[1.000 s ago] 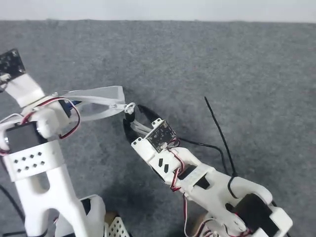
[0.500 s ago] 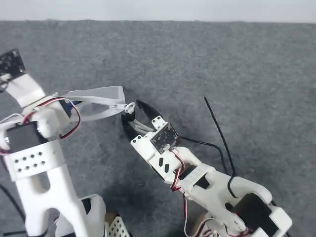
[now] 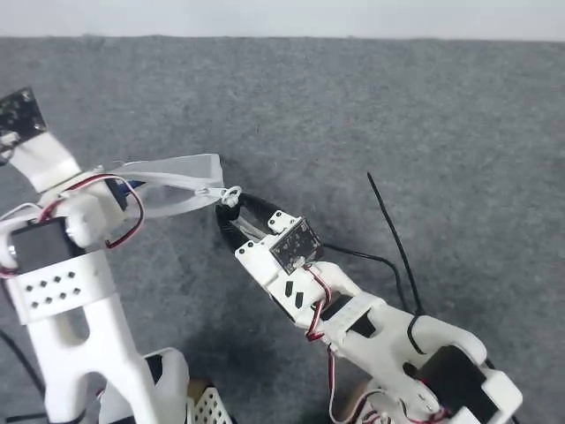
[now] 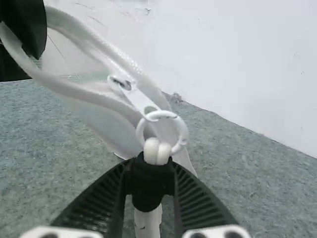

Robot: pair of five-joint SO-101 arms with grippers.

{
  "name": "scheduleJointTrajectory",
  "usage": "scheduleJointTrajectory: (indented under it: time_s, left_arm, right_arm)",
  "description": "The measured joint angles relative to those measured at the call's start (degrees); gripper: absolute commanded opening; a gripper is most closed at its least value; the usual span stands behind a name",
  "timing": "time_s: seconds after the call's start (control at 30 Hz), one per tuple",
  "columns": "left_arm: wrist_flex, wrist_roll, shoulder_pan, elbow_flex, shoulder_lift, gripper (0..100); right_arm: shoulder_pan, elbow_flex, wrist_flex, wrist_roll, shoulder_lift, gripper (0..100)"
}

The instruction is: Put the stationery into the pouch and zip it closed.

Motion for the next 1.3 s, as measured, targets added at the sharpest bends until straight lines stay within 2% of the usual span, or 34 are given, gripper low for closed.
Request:
scheduleJointTrajectory:
  time_s: [0.1,0.27,0.47,0.57,0.9,1.03,1.3]
  left_arm:
    - [0.00,0.00,0.00,0.00,0.00,1]
    - [0.00,0.00,0.09,0.00,0.00,1]
    - [0.00,0.00,0.09,0.00,0.00,1]
    - [0.00,0.00,0.09,0.00,0.00,1]
    - [0.00,0.00,0.09,0.09,0.00,1]
    - [0.00,0.00,0.88,0.09,0.00,1]
    - [-1.23,0.00,4.04,0.00,0.00,2]
  right_arm:
    - [0.00,0.44,0.00,0.62,0.00,0.6]
    - [-0.44,2.02,0.00,7.74,0.00,0.6]
    - [-0.88,2.73,0.00,10.73,0.00,0.6]
    - [-0.97,4.04,0.00,14.59,-0.62,0.6]
    - [-2.73,11.52,0.26,16.70,-14.33,0.6]
    - [-2.99,12.13,6.95,16.70,-20.92,0.6]
    - [-5.10,12.13,28.92,16.70,-37.45,0.6]
